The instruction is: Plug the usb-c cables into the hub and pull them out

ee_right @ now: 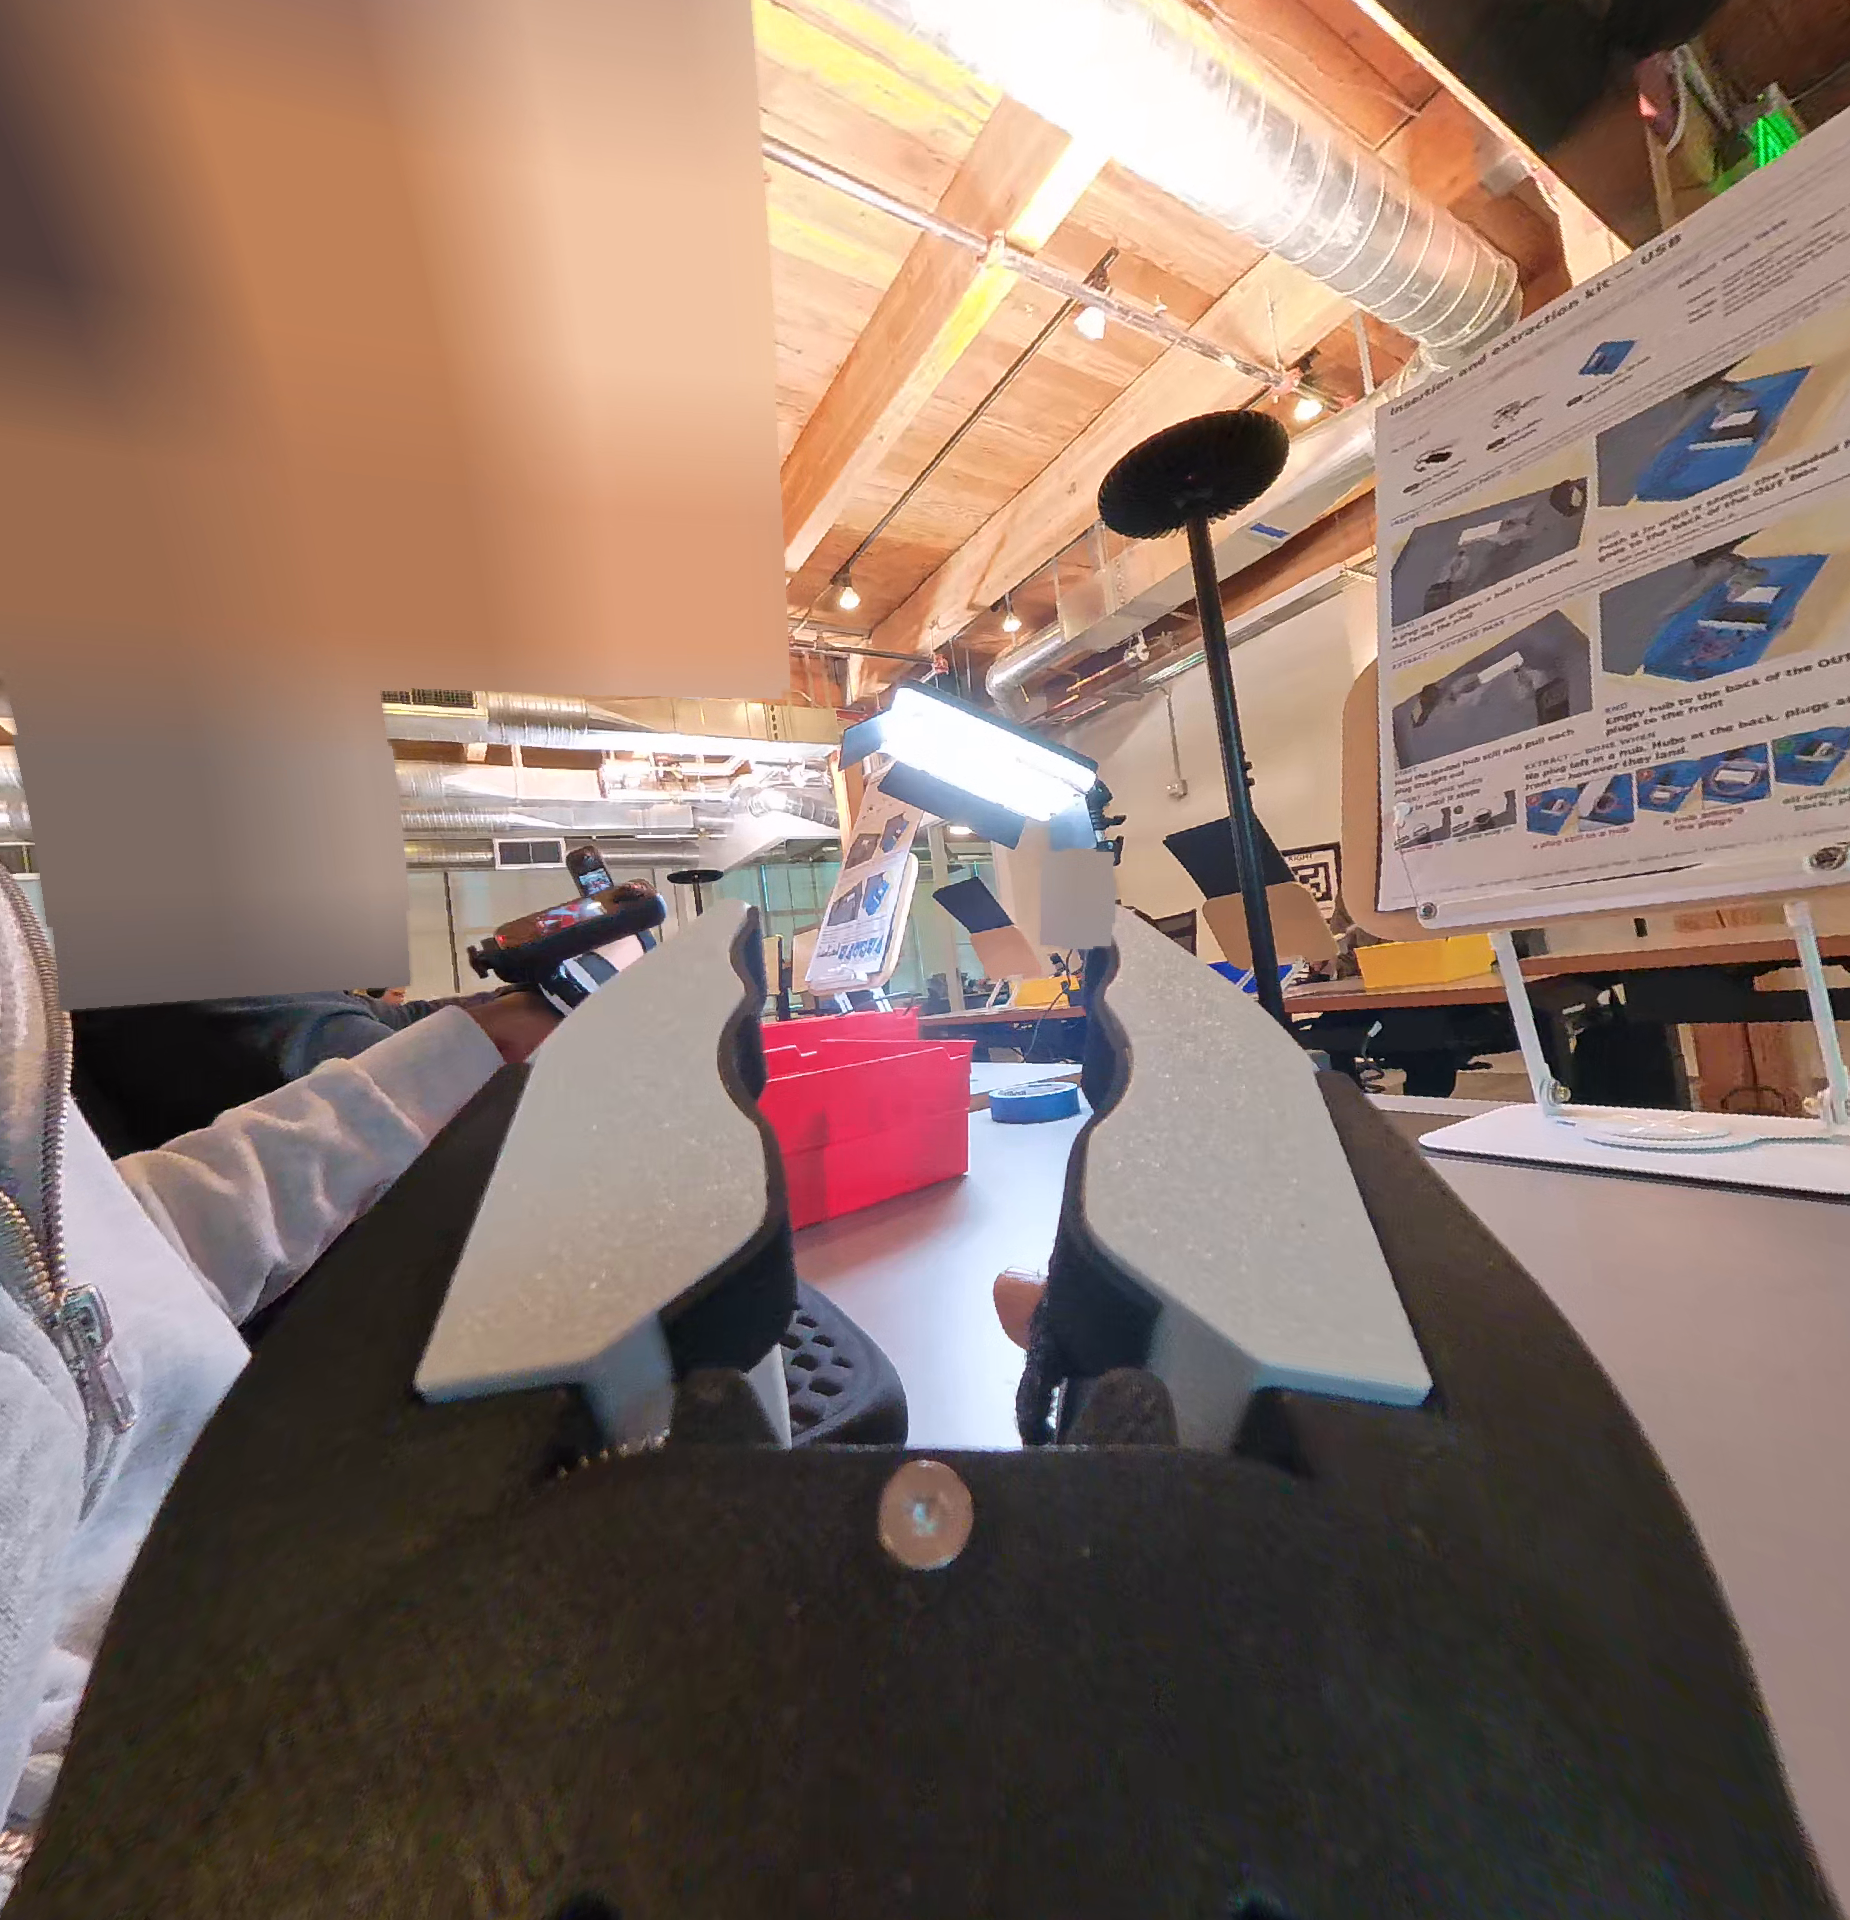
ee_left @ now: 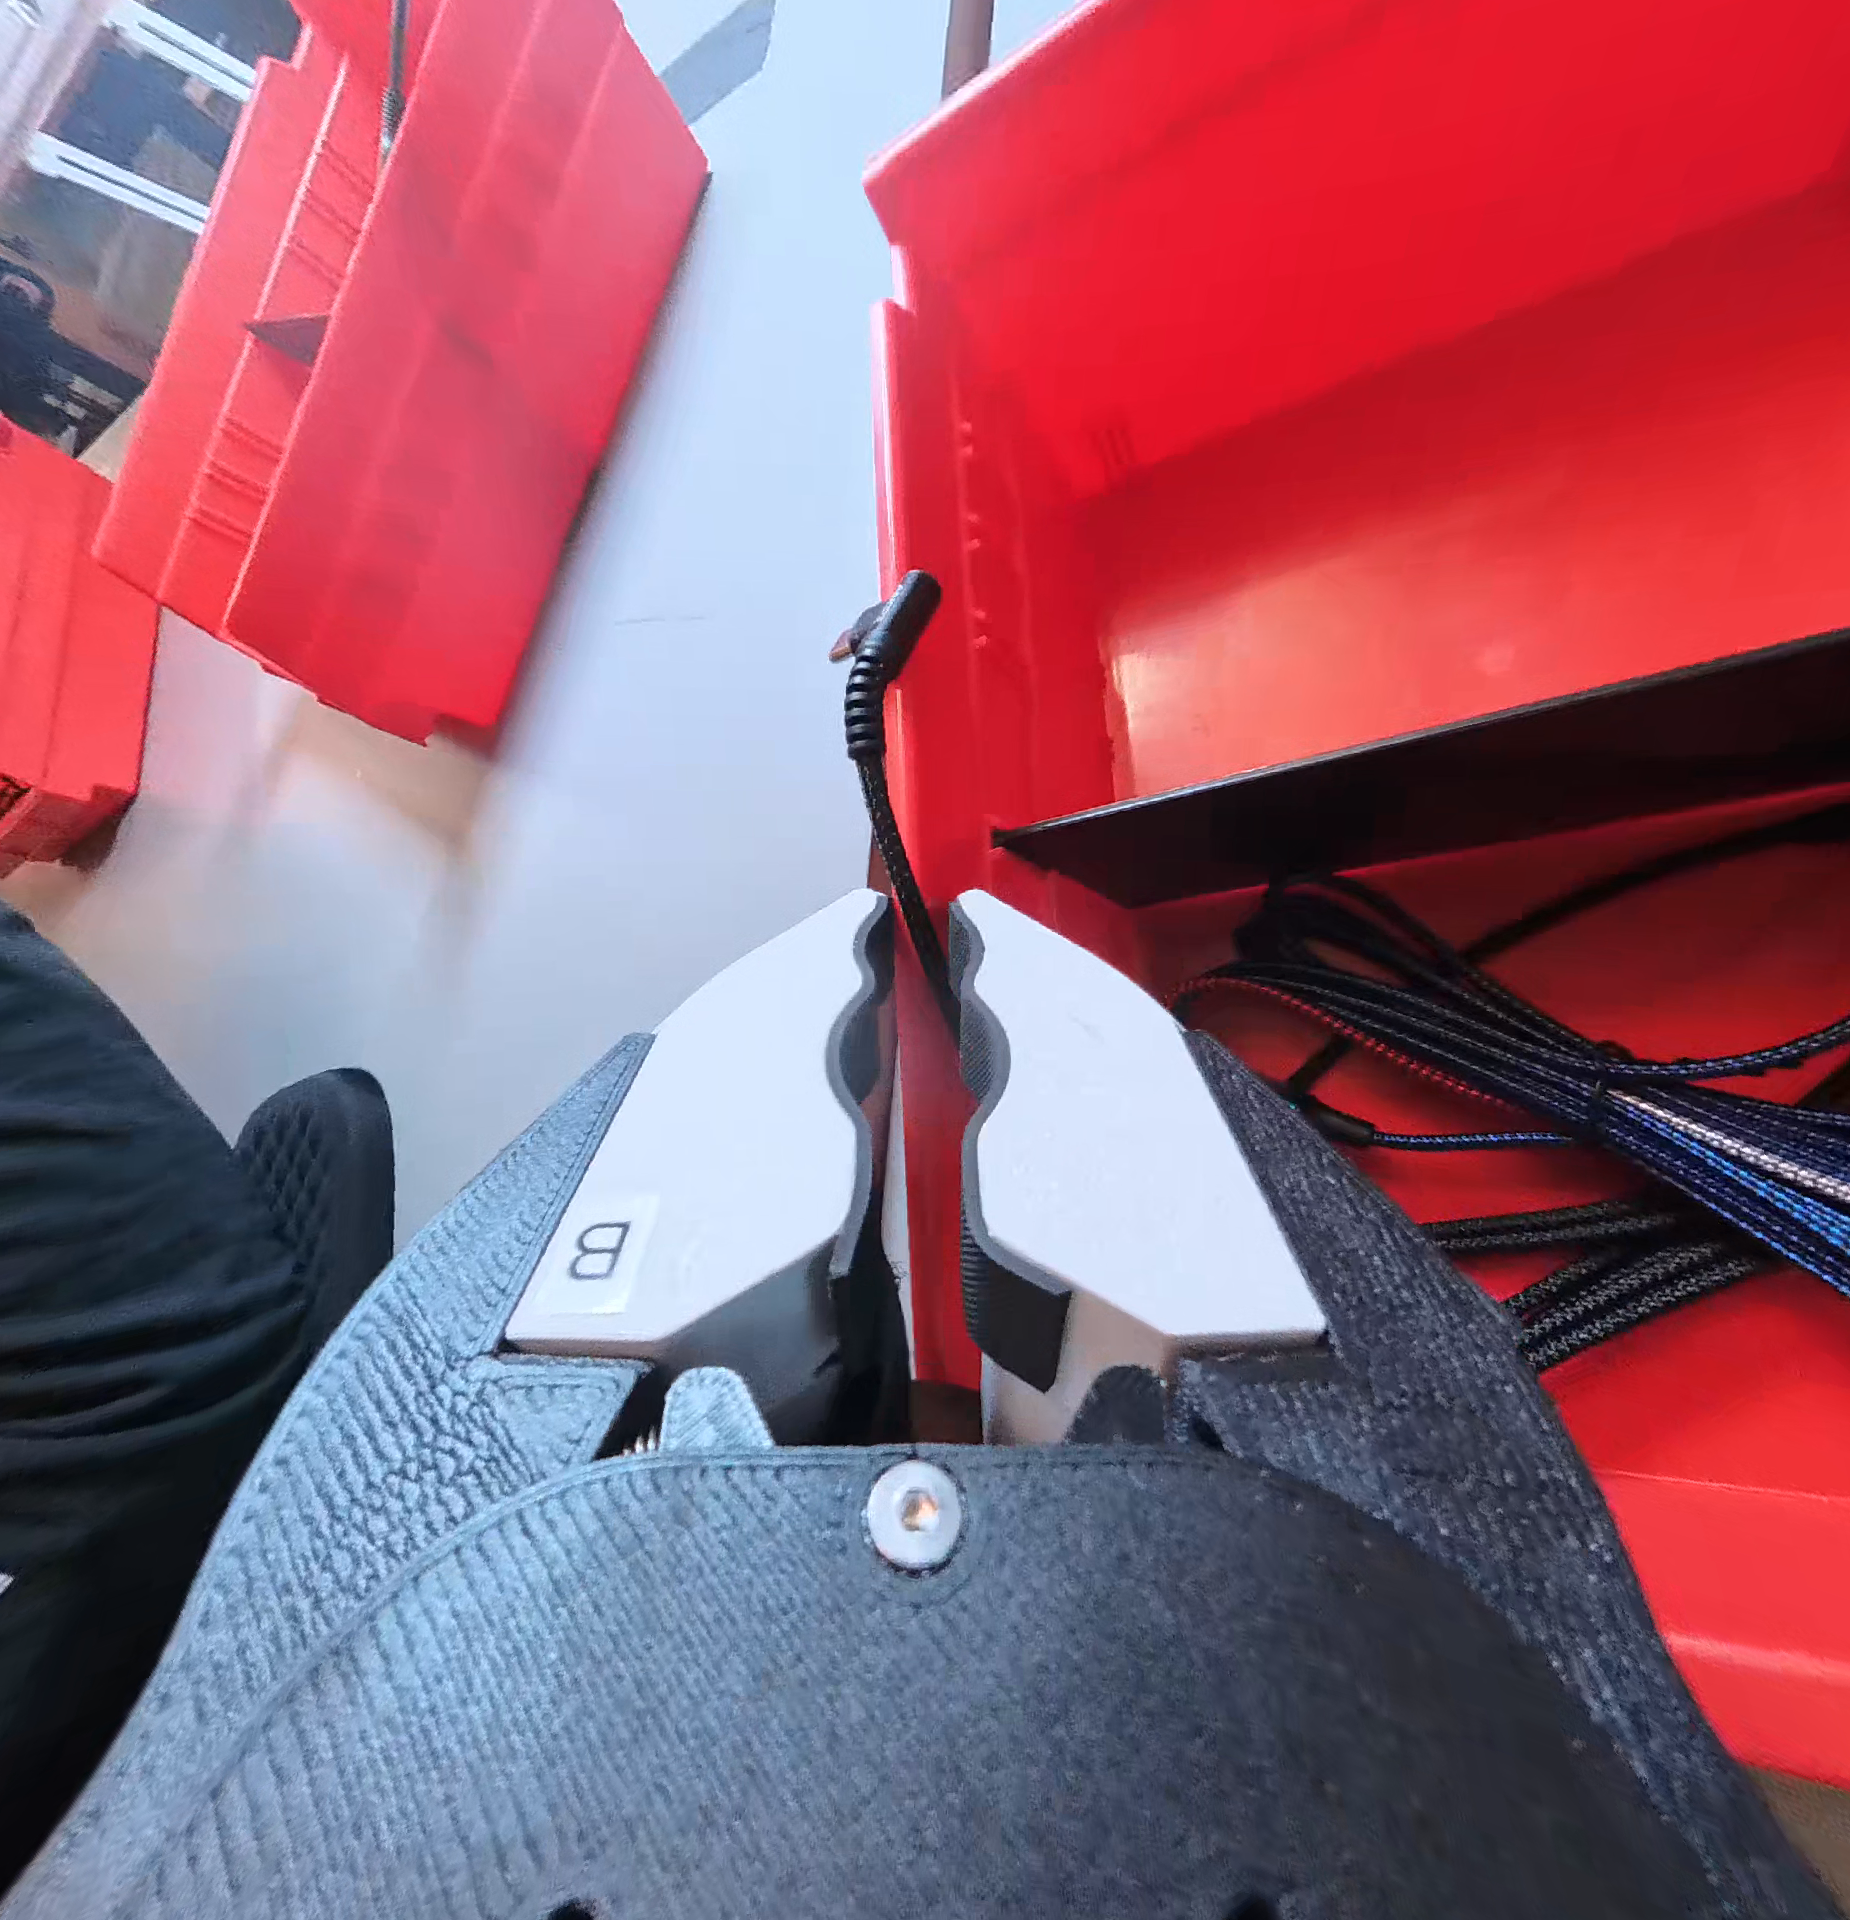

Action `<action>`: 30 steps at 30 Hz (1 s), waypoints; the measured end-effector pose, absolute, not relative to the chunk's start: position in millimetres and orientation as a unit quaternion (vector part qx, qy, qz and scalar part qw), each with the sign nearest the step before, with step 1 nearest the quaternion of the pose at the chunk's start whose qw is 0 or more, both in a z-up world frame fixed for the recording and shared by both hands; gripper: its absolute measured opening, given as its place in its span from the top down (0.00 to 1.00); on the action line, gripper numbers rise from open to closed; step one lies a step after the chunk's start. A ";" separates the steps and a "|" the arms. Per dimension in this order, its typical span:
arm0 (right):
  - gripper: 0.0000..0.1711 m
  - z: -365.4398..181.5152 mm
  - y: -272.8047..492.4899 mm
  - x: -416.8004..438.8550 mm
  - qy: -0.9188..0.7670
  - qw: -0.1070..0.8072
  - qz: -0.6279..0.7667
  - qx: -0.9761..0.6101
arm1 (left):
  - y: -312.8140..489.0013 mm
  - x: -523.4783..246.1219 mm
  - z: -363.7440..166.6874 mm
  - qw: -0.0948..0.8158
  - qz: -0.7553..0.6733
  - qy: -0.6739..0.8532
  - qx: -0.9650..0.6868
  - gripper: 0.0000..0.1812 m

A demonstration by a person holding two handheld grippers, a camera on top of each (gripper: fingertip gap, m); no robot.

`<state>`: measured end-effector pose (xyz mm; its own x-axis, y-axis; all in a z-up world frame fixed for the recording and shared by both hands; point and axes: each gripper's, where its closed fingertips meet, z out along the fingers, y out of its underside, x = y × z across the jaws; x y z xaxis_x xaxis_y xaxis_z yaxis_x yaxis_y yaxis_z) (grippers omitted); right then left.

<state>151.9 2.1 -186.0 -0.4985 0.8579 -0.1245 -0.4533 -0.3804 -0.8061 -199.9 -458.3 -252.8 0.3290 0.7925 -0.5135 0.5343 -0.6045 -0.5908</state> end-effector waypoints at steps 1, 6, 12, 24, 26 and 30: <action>0.66 -186.0 2.0 151.9 -0.367 0.418 0.784 -0.275 | -458.4 -197.3 -251.5 0.163 0.407 -0.417 -0.797 0.95; 0.66 -186.0 3.9 151.7 -0.363 0.415 0.787 -0.278 | -451.3 -190.2 -218.3 0.266 0.431 -0.417 -0.755 0.97; 0.66 -186.7 2.7 150.8 -0.367 0.417 0.784 -0.278 | -430.0 -172.9 -149.6 0.410 0.454 -0.368 -0.700 0.98; 0.67 -187.1 2.0 151.0 -0.368 0.420 0.781 -0.277 | -385.2 -156.0 30.9 0.502 0.568 -0.225 -0.612 0.98; 0.67 -187.1 2.2 151.0 -0.368 0.420 0.782 -0.277 | -377.7 -151.3 53.3 0.516 0.580 -0.204 -0.596 0.98; 0.67 -187.2 3.2 151.1 -0.365 0.417 0.784 -0.279 | -356.4 -121.1 100.3 0.585 0.589 -0.146 -0.539 0.98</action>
<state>151.1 3.2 -187.2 -0.4966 0.8579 -0.1321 -0.4508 -0.3850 -0.8054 -121.1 -356.4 100.3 0.2640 0.8461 -0.4631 -0.5307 -0.2735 -0.8022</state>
